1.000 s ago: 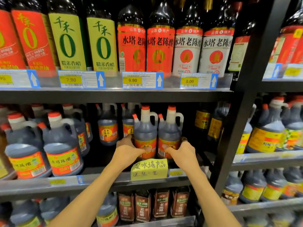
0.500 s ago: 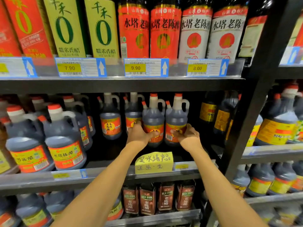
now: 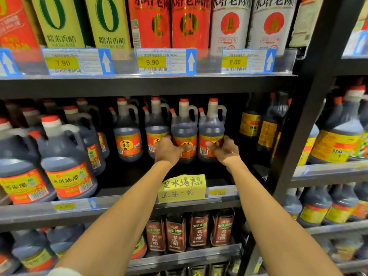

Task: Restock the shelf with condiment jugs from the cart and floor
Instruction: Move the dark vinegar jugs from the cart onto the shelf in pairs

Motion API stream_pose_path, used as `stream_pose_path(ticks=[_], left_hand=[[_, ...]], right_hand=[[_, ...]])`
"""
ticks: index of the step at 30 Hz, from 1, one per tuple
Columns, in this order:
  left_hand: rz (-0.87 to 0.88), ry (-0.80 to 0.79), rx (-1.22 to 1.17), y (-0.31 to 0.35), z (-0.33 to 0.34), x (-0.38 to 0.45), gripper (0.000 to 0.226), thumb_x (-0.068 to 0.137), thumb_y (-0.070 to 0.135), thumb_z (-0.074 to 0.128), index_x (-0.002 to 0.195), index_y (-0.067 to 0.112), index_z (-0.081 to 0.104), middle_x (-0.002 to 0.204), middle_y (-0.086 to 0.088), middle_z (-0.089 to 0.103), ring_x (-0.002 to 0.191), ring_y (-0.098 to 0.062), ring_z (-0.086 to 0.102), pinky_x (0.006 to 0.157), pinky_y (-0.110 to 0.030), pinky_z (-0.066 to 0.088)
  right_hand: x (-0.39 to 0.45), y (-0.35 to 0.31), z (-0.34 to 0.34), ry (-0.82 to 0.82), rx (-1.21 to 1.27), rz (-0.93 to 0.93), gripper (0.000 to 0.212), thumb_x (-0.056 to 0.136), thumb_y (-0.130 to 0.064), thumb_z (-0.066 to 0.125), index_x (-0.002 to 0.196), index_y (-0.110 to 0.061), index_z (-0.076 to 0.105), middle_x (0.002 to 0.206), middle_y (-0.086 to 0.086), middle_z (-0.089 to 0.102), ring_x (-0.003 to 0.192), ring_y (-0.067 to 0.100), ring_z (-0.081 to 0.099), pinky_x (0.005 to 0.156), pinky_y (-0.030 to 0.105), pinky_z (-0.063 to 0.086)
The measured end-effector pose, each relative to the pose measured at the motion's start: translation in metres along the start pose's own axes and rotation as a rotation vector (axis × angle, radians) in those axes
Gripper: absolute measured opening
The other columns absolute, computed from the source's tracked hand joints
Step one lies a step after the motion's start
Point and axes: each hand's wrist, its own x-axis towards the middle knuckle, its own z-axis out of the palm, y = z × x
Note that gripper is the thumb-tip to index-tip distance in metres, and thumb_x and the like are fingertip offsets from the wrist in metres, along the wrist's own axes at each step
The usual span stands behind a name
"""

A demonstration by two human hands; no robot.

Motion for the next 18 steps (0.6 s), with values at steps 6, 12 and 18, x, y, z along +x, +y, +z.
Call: stream_pose_path(ticks=[6,12,18], left_hand=[[0.017,0.008,-0.029,0.002,0.006,0.003,0.054,0.073,0.039,0.087,0.114,0.009,0.069,0.116,-0.009,0.073,0.111,-0.026,0.065,0.087,-0.033,0.049],[0.003,0.023,-0.066,0.003,0.015,0.011,0.055,0.075,0.036,0.086,0.118,0.008,0.067,0.119,-0.011,0.071,0.113,-0.028,0.064,0.098,-0.042,0.051],[-0.033,0.025,-0.085,0.002,0.023,0.021,0.055,0.074,0.037,0.087,0.115,0.007,0.067,0.115,-0.010,0.072,0.109,-0.028,0.066,0.092,-0.036,0.052]], right_hand=[[0.006,0.004,0.000,-0.012,0.083,-0.017,0.062,0.087,-0.037,0.077,0.138,-0.013,0.053,0.134,0.013,0.063,0.126,0.033,0.057,0.107,0.044,0.046],[0.018,0.007,0.002,-0.021,0.160,-0.029,0.060,0.084,-0.036,0.079,0.134,-0.013,0.055,0.131,0.011,0.065,0.126,0.032,0.057,0.107,0.050,0.046],[0.029,0.008,0.006,-0.021,0.183,-0.036,0.058,0.086,-0.031,0.078,0.136,-0.012,0.055,0.130,0.010,0.066,0.123,0.030,0.060,0.105,0.049,0.049]])
